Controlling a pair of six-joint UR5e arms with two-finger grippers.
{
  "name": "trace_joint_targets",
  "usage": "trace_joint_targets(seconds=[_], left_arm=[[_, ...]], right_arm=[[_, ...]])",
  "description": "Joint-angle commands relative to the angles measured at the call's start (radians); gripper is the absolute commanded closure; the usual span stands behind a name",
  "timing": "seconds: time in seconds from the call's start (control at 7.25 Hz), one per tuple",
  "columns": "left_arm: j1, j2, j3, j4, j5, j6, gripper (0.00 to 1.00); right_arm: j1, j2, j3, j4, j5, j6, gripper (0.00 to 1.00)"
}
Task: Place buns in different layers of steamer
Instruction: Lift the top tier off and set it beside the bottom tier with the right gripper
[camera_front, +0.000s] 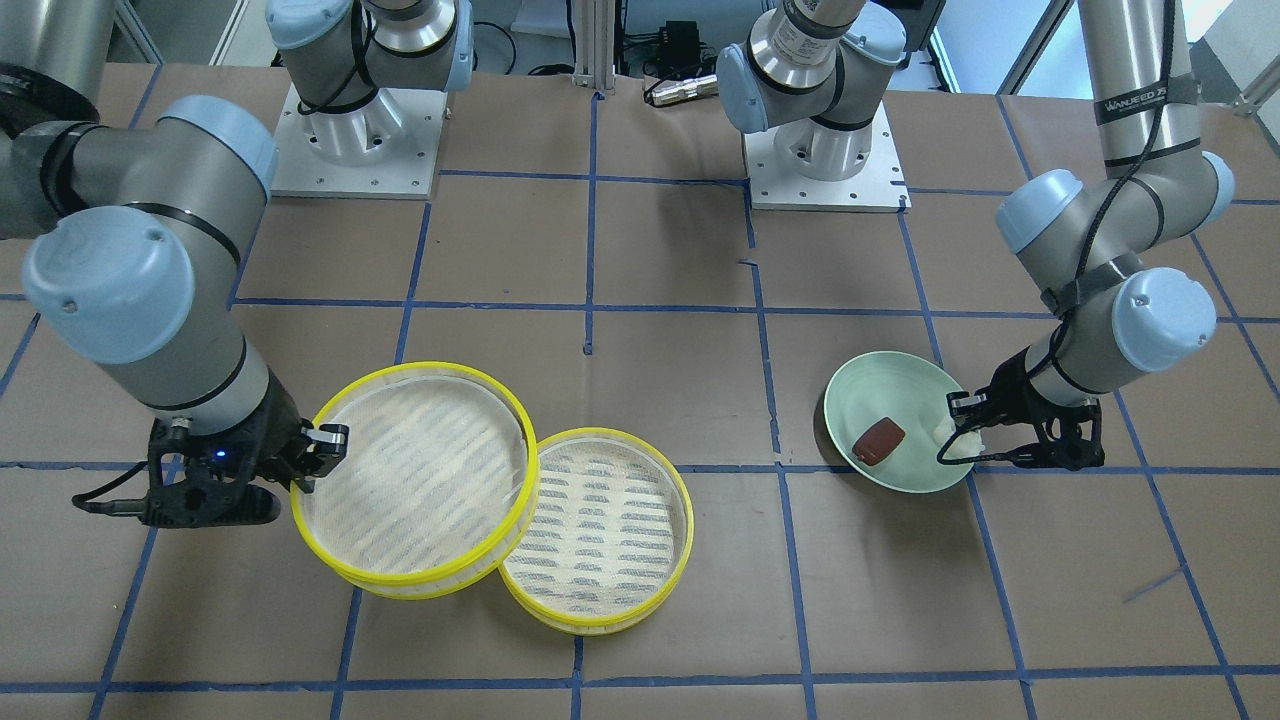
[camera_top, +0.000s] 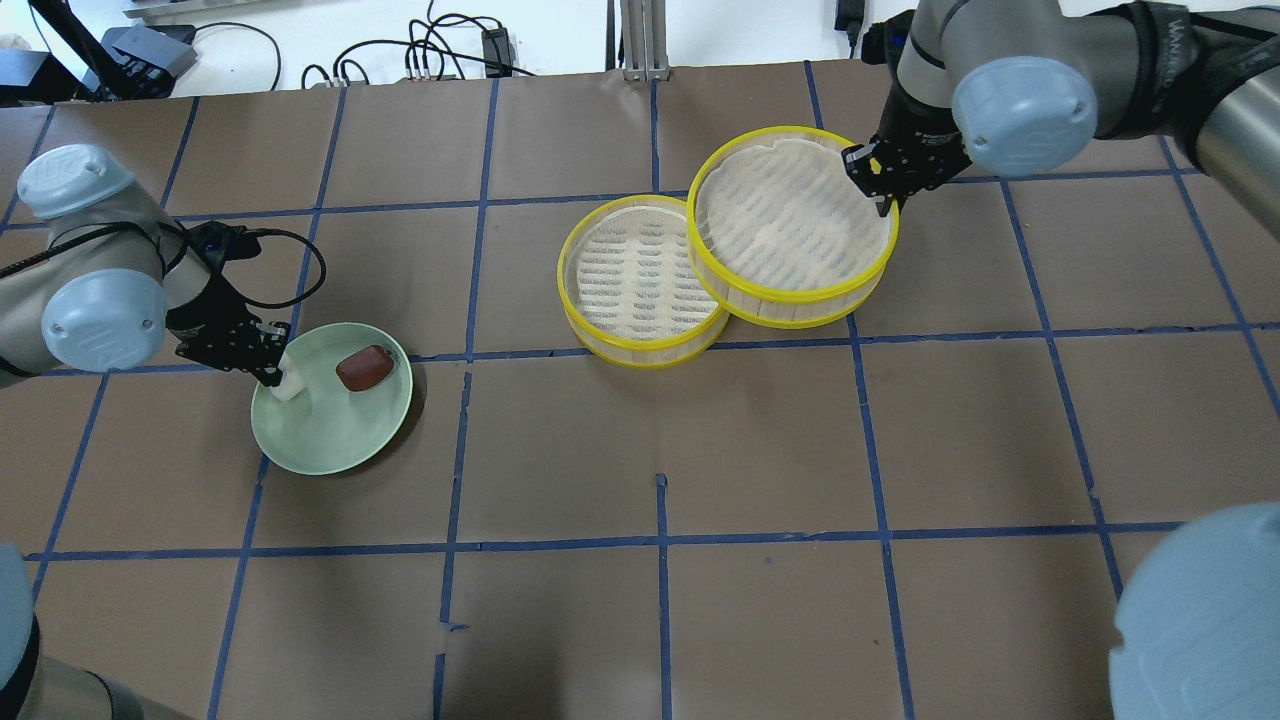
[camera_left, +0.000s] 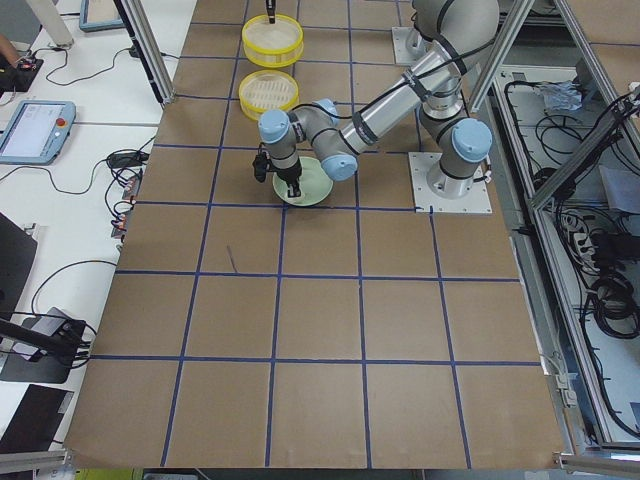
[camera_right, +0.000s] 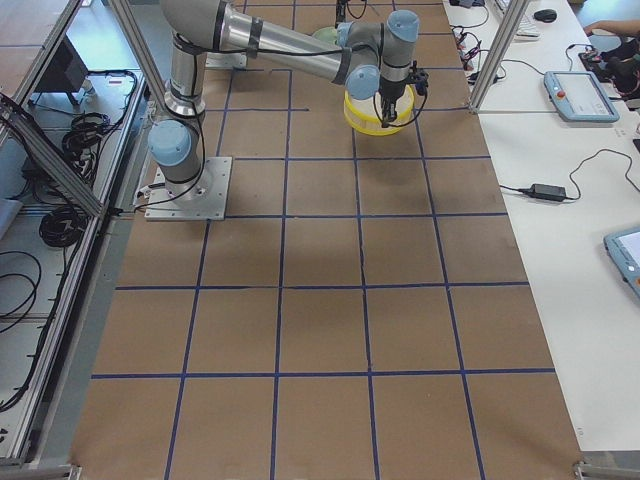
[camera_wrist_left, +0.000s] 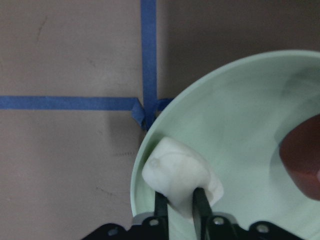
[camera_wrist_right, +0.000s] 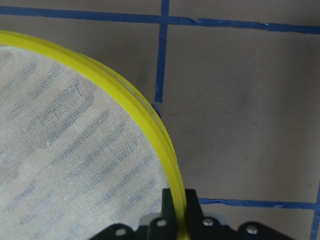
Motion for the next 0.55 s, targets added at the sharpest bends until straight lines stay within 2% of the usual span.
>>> trace_joint_targets(seconds=[0.0,0.14,0.41], left_arm=[[-0.04,0.065,0.041,0.008,0.0,-0.001,1.0],[-0.077,0.114,0.057,-0.01,-0.003,-0.004,1.0],[-0.256,0.136,0.157,-0.021,-0.04,-0.19,1.0]], right_arm=[[-0.027,0.002,0.0,-0.009,-0.01,-0.061,0.94],[-0.043,0.002,0.001,-0.009,-0.01,-0.094,0.94],[-0.062,0.0,0.004,-0.009,-0.01,-0.099,0.94]])
